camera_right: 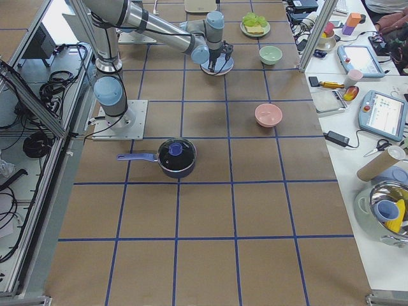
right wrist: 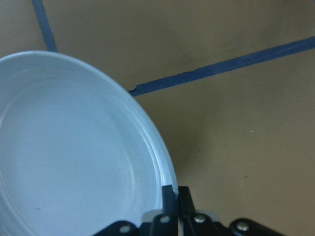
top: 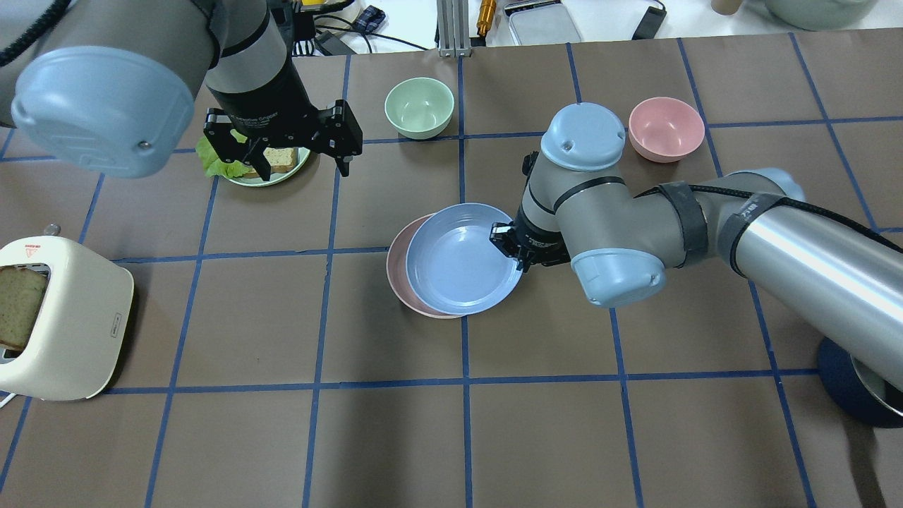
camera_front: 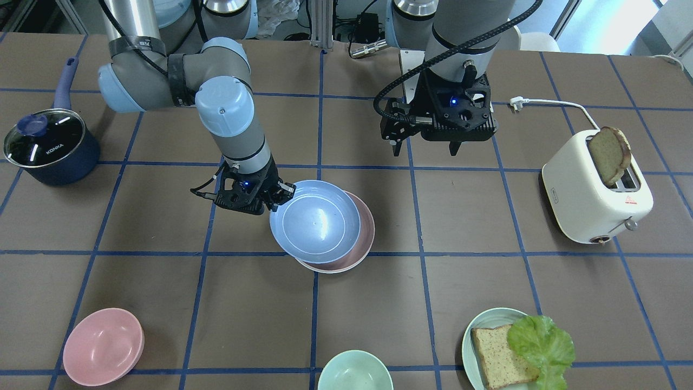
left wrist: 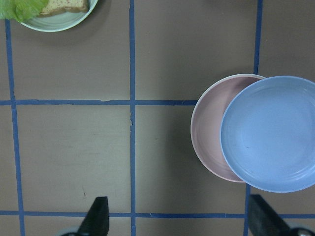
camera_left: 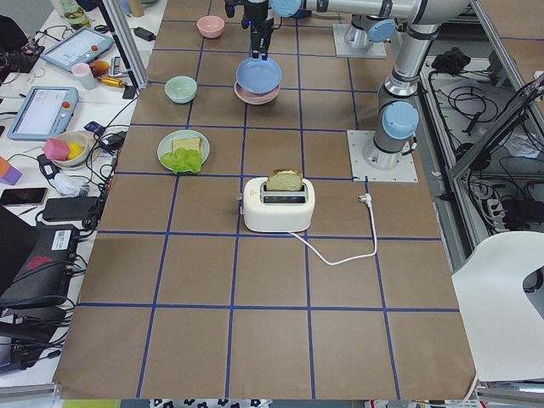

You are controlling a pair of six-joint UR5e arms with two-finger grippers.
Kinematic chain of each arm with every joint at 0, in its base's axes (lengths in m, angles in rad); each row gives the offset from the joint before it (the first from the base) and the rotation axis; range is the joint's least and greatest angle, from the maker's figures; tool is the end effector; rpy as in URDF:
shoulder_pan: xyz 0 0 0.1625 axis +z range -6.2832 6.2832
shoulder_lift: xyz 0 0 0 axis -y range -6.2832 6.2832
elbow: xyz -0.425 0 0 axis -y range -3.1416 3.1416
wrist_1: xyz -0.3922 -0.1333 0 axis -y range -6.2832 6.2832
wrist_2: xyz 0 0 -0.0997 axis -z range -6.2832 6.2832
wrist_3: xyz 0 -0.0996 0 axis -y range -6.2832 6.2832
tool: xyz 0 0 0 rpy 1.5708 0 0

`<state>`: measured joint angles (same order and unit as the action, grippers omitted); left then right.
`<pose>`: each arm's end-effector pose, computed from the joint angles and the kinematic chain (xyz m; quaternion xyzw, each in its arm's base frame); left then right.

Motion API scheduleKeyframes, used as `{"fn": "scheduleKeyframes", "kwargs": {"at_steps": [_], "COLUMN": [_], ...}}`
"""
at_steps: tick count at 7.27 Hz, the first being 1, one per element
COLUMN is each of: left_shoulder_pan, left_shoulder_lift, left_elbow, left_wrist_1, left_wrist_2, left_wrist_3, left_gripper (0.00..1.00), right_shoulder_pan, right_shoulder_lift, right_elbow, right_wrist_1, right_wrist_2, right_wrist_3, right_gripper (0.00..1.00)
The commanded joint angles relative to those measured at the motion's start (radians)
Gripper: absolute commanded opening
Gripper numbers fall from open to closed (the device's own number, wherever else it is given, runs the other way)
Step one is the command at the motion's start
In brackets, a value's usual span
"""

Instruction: Stack three plates with pink and blue

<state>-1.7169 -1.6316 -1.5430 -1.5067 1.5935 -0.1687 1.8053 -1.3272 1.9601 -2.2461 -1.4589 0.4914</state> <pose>-0.2054 -0.4959 0.4773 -0.0115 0.9997 -0.0171 0.0088 0.2619 -0.4747 0.2483 0.1267 0.9901 0.0001 0.0598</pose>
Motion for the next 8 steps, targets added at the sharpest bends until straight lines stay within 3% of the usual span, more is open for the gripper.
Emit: {"fn": "scheduleKeyframes", "kwargs": {"at_steps": [1, 2, 3, 4, 5, 8], "left_shoulder_pan": [0.002, 0.002, 0.002, 0.002, 0.002, 0.003], "left_shoulder_lift": [0.003, 0.003, 0.003, 0.003, 0.003, 0.004], "left_elbow": [-0.003, -0.003, -0.002, -0.002, 0.000, 0.001], "left_wrist_1": [0.003, 0.003, 0.003, 0.003, 0.005, 0.006], "left_wrist_2": [0.000, 0.000, -0.001, -0.001, -0.001, -0.003], "left_wrist_3": [0.002, 0.002, 0.000, -0.002, -0.005, -0.006], "left_gripper": [1.00, 1.00, 1.00, 1.00, 1.00, 1.00], "right_shoulder_pan": [0.014, 0.014, 0.013, -0.003, -0.041, -0.251], "right_shoulder_lift": [0.014, 0.016, 0.025, 0.029, 0.029, 0.013], "right_elbow": [-0.001, -0.003, -0.003, -0.016, -0.061, -0.336], "right_wrist_1": [-0.020, -0.051, -0.075, -0.102, -0.089, 0.339], "right_wrist_2": [0.035, 0.034, 0.016, 0.012, 0.009, -0.087], "right_wrist_3": [0.025, 0.027, 0.027, 0.001, -0.054, -0.446], "right_gripper": [0.00, 0.36, 0.81, 1.00, 1.00, 1.00]}}
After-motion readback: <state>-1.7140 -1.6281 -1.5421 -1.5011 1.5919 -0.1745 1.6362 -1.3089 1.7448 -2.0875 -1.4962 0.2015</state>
